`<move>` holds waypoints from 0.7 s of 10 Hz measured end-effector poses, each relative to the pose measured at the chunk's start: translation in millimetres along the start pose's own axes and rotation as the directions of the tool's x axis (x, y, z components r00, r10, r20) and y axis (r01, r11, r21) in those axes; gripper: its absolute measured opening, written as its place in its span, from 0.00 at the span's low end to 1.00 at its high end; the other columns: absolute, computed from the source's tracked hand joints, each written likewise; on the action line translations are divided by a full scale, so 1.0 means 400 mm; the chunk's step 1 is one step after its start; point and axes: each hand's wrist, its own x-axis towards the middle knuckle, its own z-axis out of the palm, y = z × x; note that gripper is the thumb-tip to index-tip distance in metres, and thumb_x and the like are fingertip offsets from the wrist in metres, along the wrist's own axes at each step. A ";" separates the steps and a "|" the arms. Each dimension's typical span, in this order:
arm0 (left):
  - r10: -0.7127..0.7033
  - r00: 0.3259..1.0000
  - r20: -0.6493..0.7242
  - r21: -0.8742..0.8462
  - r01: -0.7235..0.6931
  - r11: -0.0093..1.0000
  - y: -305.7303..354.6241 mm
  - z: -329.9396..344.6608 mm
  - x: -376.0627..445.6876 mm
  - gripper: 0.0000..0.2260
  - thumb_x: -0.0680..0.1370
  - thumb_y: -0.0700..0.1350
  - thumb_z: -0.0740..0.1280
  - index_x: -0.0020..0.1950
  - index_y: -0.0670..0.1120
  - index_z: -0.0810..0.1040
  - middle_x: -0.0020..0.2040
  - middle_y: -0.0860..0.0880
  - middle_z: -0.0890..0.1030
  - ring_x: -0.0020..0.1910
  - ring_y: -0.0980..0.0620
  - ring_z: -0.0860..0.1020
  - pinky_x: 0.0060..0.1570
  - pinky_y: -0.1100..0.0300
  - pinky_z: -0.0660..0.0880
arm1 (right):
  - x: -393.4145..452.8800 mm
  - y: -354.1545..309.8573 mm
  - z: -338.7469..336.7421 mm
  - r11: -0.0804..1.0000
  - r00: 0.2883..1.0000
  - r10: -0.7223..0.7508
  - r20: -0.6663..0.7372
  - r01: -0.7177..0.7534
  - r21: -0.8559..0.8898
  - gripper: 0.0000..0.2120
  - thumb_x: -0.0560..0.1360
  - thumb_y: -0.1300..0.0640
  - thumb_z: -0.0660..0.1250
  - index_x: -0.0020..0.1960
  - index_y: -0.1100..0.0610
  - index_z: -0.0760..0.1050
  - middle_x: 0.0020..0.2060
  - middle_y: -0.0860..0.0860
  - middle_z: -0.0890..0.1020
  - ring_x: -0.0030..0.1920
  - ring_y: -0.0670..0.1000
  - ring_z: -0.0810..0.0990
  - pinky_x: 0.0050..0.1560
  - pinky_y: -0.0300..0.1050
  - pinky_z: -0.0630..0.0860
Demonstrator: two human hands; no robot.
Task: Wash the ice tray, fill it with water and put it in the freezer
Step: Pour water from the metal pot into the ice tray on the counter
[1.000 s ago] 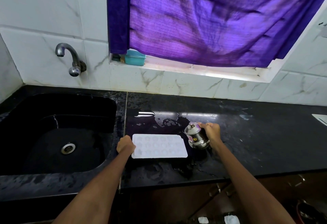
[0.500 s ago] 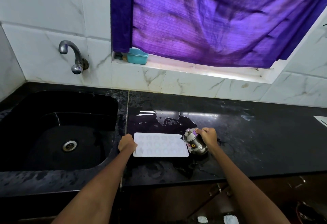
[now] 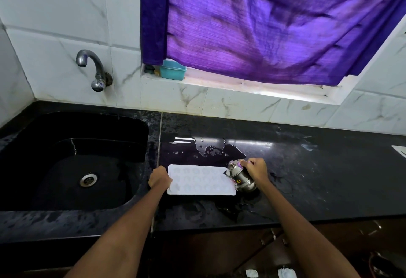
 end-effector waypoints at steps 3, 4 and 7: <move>0.005 1.000 0.004 0.001 -0.005 1.000 0.000 -0.001 0.001 0.18 0.75 0.43 0.70 0.63 0.39 0.74 0.64 0.41 0.76 0.63 0.42 0.76 0.58 0.52 0.75 | -0.002 -0.004 -0.007 1.000 1.000 -0.006 -0.009 0.006 -0.020 0.26 0.68 0.62 0.71 0.22 0.54 0.58 0.21 0.50 0.60 0.25 0.48 0.58 0.29 0.42 0.55; 0.006 1.000 0.001 -0.007 -0.006 1.000 -0.002 0.000 0.001 0.18 0.75 0.43 0.70 0.63 0.39 0.74 0.64 0.40 0.76 0.62 0.42 0.76 0.58 0.52 0.75 | -0.003 -0.006 -0.008 0.999 1.000 -0.017 -0.004 0.017 -0.040 0.26 0.68 0.62 0.71 0.22 0.54 0.58 0.21 0.50 0.60 0.25 0.48 0.58 0.29 0.43 0.55; -0.005 1.000 0.003 -0.015 0.005 1.000 -0.003 -0.001 0.001 0.20 0.75 0.44 0.71 0.64 0.39 0.74 0.65 0.40 0.76 0.64 0.41 0.75 0.59 0.51 0.74 | -0.001 -0.006 -0.005 0.999 0.999 -0.027 -0.026 0.026 -0.032 0.25 0.69 0.61 0.71 0.22 0.54 0.58 0.21 0.50 0.60 0.26 0.48 0.58 0.29 0.43 0.55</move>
